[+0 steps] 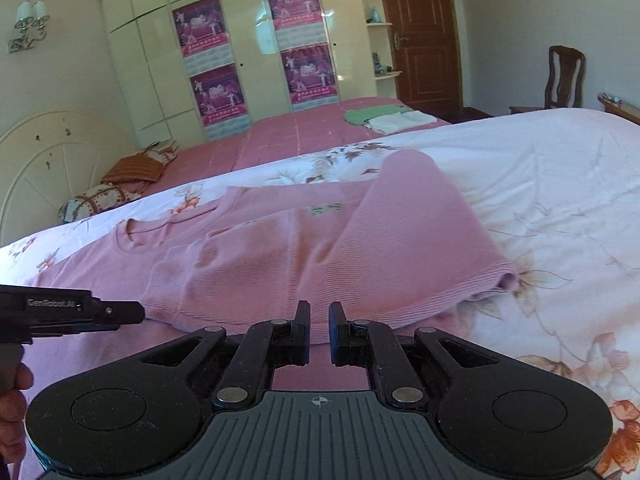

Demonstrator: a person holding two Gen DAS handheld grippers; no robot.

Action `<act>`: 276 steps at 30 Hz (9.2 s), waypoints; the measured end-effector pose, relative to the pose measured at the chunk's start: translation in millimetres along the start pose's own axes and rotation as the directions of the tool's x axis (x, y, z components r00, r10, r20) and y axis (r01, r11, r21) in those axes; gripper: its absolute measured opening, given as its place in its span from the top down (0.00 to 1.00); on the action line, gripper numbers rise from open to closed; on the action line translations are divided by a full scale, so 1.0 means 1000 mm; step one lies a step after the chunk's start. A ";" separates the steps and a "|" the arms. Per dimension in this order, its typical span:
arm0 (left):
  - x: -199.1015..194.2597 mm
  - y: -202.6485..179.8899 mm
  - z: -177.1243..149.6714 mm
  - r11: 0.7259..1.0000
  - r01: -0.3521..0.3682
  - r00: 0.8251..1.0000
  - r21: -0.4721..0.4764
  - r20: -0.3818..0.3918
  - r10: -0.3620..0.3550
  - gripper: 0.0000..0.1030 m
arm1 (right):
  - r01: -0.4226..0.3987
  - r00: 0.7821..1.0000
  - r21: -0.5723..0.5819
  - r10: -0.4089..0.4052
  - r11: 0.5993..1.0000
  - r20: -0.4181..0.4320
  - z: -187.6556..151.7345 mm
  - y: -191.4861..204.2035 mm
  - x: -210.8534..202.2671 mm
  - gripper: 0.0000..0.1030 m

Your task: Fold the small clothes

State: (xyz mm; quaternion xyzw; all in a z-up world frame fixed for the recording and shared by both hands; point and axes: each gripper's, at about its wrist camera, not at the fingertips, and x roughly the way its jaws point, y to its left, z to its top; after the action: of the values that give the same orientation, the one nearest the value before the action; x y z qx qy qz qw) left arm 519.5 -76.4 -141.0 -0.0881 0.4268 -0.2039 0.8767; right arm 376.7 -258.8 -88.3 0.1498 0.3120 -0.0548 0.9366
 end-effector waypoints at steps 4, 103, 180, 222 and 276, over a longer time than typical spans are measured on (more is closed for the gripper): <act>0.015 -0.010 0.014 0.999 0.050 0.998 -0.004 -0.031 -0.050 0.98 | 0.015 1.000 0.051 -0.016 0.999 0.005 -0.008 -0.028 -0.021 0.93; -0.024 -0.003 0.015 0.952 -0.231 0.952 0.203 0.251 0.177 0.52 | -0.044 0.999 -0.239 0.036 0.970 -0.038 0.059 -0.074 0.049 0.93; -0.308 0.439 -0.124 0.541 -0.026 0.765 -0.841 0.331 0.552 0.72 | -0.054 0.994 -0.265 0.027 0.963 -0.103 0.009 0.138 0.037 0.93; -0.155 0.087 -0.081 0.889 -0.455 0.854 0.045 0.303 0.422 0.43 | -0.322 0.928 0.140 0.342 0.936 -0.148 0.022 0.025 0.012 0.92; -0.151 0.156 -0.071 0.904 -0.422 0.897 0.073 0.176 0.405 0.46 | -0.166 0.972 0.020 0.168 0.986 -0.162 -0.007 0.043 0.006 0.96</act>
State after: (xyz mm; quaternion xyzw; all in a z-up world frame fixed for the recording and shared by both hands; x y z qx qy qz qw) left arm 424.2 130.8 -128.7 0.0371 0.3539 -0.0285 0.9341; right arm 386.5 -216.0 -86.4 0.1827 0.3738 0.0356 0.9086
